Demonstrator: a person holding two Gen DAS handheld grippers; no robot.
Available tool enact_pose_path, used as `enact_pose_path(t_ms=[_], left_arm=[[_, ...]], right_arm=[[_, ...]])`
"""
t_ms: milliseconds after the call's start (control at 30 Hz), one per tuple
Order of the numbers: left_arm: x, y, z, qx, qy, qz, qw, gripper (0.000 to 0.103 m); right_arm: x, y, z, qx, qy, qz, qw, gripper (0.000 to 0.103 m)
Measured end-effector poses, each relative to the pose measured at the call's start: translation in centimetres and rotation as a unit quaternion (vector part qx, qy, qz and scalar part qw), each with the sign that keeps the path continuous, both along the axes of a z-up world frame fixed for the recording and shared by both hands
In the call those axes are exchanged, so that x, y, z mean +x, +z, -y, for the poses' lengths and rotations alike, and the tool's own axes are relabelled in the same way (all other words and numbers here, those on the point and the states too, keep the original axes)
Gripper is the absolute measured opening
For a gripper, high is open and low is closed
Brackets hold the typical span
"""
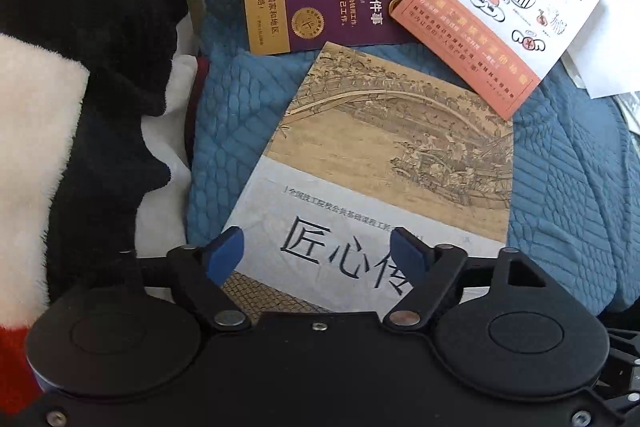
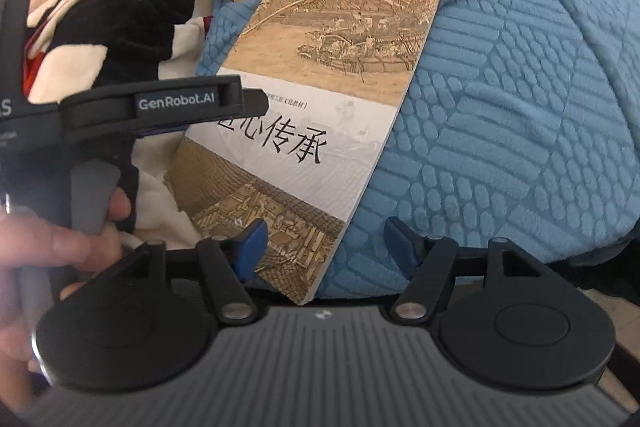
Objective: Organize objects
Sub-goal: 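Lower the right tool onto the beige book's edge and close its fingers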
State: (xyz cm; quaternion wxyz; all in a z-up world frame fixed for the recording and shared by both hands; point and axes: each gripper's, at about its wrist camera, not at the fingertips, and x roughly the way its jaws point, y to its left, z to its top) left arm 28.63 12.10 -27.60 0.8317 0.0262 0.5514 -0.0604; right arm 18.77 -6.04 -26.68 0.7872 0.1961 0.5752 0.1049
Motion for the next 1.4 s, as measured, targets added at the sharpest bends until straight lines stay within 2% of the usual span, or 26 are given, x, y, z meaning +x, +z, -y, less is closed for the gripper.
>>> enact_pose_path(t_ms=[133, 267, 333, 400, 500, 700, 767, 933, 1000, 1100, 1267, 1333, 1400], left_arm=[[0.5, -0.7, -0.4, 0.005, 0.008, -0.017, 0.9998, 0.071], [0.6, -0.9, -1.0, 0.012, 0.012, -0.017, 0.9997, 0.067], [0.5, -0.9, -1.3, 0.008, 0.012, -0.018, 0.9997, 0.066], [0.4, -0.7, -1.5, 0.006, 0.01, -0.02, 0.9997, 0.061], [0.4, -0.6, -1.7, -0.006, 0.005, -0.027, 0.9996, 0.06], [0.1, -0.5, -1.5, -0.039, -0.013, -0.038, 0.9984, 0.059], [0.1, -0.5, -1.4, -0.05, -0.018, -0.043, 0.9977, 0.059], [-0.2, -0.5, -1.3, -0.071, -0.012, -0.047, 0.9963, 0.059], [-0.3, -0.5, -1.3, -0.078, -0.009, -0.049, 0.9957, 0.059], [-0.5, -0.4, -1.7, -0.097, 0.004, -0.056, 0.9936, 0.058], [-0.6, -0.3, -3.2, -0.126, 0.04, -0.062, 0.9893, 0.059], [-0.6, -0.2, -3.7, -0.132, 0.053, -0.063, 0.9878, 0.06], [-0.7, -0.1, -3.9, -0.13, 0.054, -0.066, 0.9878, 0.066]], right_arm=[[0.1, -0.1, 0.3, 0.016, -0.016, -0.007, 1.0, 0.068], [0.2, -0.6, 1.5, 0.07, -0.061, -0.033, 0.995, 0.068], [0.4, -0.7, 1.5, 0.081, -0.061, -0.039, 0.994, 0.068], [0.6, -0.9, 1.6, 0.098, -0.063, -0.053, 0.992, 0.068], [0.6, -1.7, 1.6, 0.138, -0.068, -0.071, 0.985, 0.068], [0.5, -1.8, 1.3, 0.144, -0.088, -0.074, 0.983, 0.068], [0.4, -1.9, 1.5, 0.145, -0.092, -0.072, 0.983, 0.064], [0.1, -2.5, 2.5, 0.134, -0.095, -0.083, 0.983, 0.02], [0.0, -2.9, 3.1, 0.137, -0.095, -0.09, 0.982, 0.013], [-0.3, -2.8, 3.9, 0.16, -0.09, -0.08, 0.98, 0.01], [-0.7, -1.5, 4.8, 0.204, -0.081, -0.05, 0.974, 0.009], [-0.8, -1.0, 4.9, 0.203, -0.076, -0.039, 0.975, 0.003], [-0.9, -0.1, 5.4, 0.205, -0.072, -0.013, 0.976, 0.003]])
